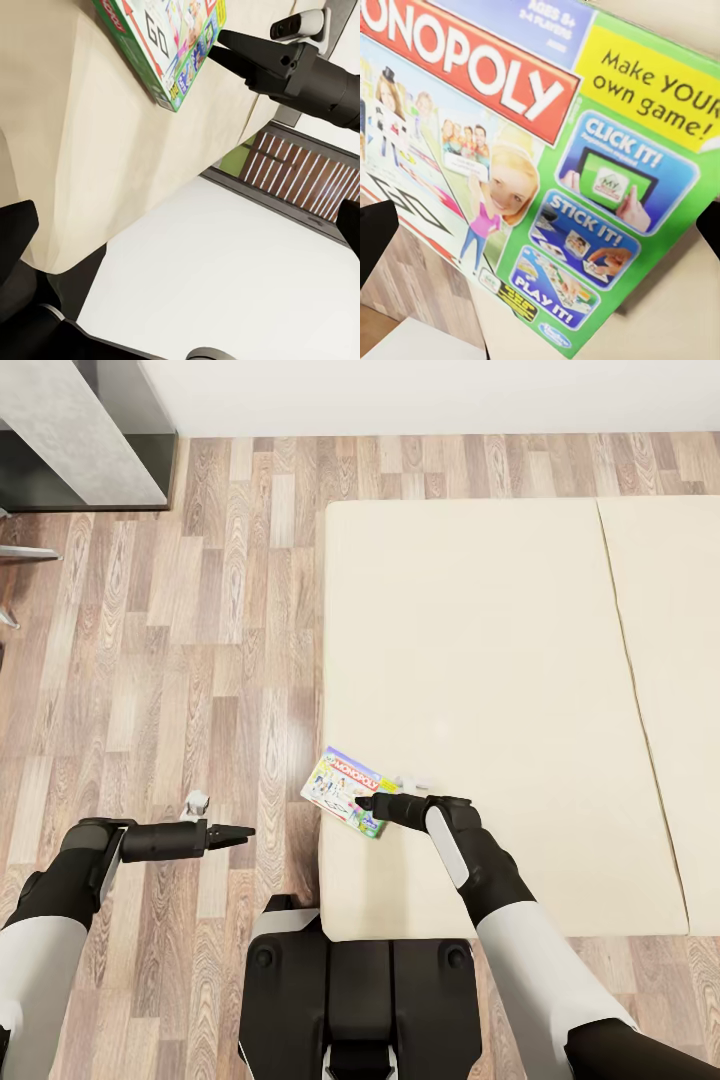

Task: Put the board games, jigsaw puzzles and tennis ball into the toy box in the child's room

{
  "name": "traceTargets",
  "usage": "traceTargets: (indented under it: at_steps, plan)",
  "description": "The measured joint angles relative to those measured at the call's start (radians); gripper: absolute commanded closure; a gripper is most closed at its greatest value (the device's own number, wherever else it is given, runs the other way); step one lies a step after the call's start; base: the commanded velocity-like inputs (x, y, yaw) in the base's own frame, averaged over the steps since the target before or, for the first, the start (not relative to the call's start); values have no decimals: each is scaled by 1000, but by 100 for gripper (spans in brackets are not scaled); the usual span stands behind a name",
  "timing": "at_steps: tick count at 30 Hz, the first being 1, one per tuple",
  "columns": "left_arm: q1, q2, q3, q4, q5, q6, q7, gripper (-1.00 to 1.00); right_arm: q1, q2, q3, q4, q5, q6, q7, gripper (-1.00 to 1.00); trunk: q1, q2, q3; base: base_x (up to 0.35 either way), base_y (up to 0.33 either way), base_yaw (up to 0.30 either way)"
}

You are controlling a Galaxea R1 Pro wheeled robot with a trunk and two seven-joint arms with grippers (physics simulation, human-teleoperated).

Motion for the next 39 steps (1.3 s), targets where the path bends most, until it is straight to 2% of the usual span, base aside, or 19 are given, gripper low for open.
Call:
traceTargets:
  at_steps: [39]
  plan:
    - [0, 0, -1, 0, 0, 0, 0, -100, 0, 0, 2, -4, -3, -23, 19, -100, 0, 0, 0, 0, 0, 0]
